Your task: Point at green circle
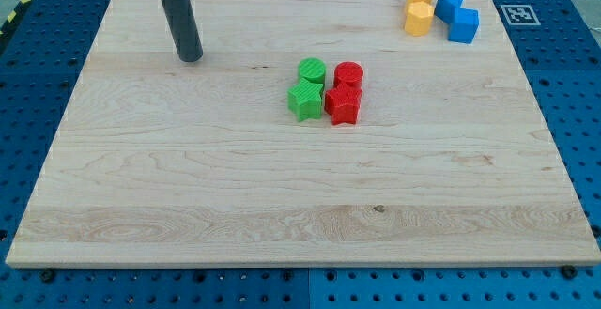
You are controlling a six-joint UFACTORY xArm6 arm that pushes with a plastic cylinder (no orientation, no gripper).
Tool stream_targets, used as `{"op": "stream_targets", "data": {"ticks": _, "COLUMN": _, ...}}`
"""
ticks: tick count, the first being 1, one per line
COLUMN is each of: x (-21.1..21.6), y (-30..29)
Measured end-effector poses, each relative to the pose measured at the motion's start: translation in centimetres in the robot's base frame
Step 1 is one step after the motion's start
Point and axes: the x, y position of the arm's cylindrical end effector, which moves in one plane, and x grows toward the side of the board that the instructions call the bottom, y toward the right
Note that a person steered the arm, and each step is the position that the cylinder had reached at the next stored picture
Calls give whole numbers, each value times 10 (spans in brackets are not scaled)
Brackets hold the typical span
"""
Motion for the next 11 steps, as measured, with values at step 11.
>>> {"op": "stream_targets", "data": {"ticks": 11, "x": 17, "y": 138}}
